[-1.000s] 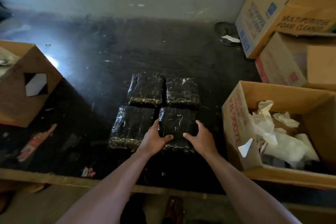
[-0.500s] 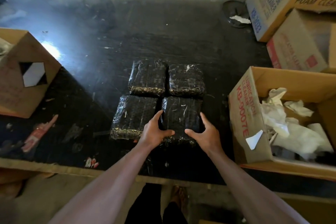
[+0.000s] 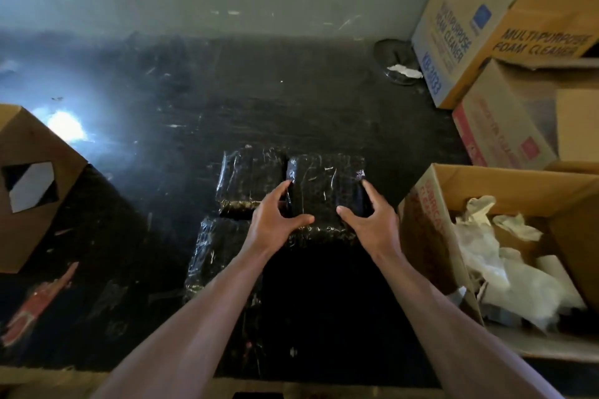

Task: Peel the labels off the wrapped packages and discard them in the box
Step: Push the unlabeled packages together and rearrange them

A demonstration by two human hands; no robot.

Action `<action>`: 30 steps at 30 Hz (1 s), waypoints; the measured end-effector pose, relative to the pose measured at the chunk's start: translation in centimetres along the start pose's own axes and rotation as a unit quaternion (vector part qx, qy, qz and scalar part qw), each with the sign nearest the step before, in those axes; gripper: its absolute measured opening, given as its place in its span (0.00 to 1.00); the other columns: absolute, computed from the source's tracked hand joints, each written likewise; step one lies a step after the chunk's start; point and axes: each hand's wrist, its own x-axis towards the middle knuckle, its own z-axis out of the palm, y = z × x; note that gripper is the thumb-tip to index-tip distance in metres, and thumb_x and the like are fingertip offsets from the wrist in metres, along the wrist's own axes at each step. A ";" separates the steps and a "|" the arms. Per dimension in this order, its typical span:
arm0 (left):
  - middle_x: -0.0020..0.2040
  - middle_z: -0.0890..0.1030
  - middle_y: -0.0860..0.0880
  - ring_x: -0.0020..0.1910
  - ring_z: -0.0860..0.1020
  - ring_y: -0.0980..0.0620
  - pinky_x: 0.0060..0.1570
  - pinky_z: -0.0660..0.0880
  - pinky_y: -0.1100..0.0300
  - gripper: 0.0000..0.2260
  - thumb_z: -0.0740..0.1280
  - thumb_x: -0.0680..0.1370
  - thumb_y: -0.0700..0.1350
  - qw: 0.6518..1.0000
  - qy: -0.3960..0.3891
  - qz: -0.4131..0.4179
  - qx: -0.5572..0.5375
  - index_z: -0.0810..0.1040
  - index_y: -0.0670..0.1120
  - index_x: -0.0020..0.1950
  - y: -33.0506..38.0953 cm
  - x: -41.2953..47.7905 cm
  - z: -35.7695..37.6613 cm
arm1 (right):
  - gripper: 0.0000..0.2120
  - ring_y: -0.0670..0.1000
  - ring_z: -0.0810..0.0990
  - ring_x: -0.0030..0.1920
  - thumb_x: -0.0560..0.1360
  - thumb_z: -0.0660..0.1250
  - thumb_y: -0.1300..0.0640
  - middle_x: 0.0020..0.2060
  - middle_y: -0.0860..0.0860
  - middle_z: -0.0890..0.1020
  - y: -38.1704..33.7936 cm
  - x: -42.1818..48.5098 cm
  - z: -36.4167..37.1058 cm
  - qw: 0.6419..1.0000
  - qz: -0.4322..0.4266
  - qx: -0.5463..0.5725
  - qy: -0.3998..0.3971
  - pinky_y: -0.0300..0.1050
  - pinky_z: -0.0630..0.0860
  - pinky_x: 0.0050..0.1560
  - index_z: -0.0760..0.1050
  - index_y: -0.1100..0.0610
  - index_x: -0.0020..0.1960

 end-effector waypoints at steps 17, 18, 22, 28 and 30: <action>0.67 0.77 0.56 0.64 0.76 0.57 0.62 0.73 0.58 0.42 0.79 0.67 0.59 1.000 -0.026 -0.005 0.006 0.66 0.54 0.77 0.6 11.2 0.0 | 0.41 0.51 0.65 0.75 0.71 0.75 0.43 0.75 0.51 0.68 -1.3 10.1 2.0 0.999 0.036 -0.025 0.009 0.45 0.62 0.70 0.62 0.49 0.79; 0.68 0.76 0.56 0.64 0.76 0.57 0.62 0.73 0.59 0.42 0.79 0.67 0.59 1.000 -0.026 -0.006 0.008 0.65 0.54 0.77 0.7 11.1 0.0 | 0.41 0.51 0.65 0.75 0.71 0.75 0.43 0.75 0.51 0.68 -1.2 10.2 2.1 0.999 0.036 -0.028 0.008 0.44 0.62 0.70 0.61 0.49 0.79; 0.70 0.75 0.55 0.67 0.74 0.55 0.65 0.72 0.54 0.41 0.77 0.68 0.59 0.999 -0.029 -0.011 0.013 0.65 0.54 0.77 1.0 10.8 0.0 | 0.40 0.52 0.66 0.74 0.72 0.74 0.43 0.75 0.52 0.68 -1.5 9.9 2.1 0.999 0.035 -0.039 0.008 0.46 0.64 0.69 0.60 0.49 0.79; 0.67 0.77 0.54 0.66 0.75 0.59 0.66 0.72 0.57 0.33 0.75 0.74 0.49 1.000 0.010 -0.001 0.001 0.67 0.52 0.76 -0.1 6.5 -0.6 | 0.37 0.52 0.67 0.74 0.74 0.72 0.44 0.74 0.52 0.69 -1.2 6.3 2.3 0.995 0.018 -0.071 0.069 0.48 0.66 0.69 0.63 0.52 0.78; 0.70 0.75 0.52 0.67 0.74 0.57 0.62 0.71 0.64 0.33 0.75 0.75 0.46 1.000 0.025 -0.007 -0.007 0.65 0.49 0.78 -1.1 4.2 -1.5 | 0.36 0.52 0.69 0.73 0.74 0.73 0.45 0.74 0.52 0.70 -0.4 4.6 2.5 0.994 0.018 -0.070 0.082 0.48 0.68 0.68 0.63 0.51 0.77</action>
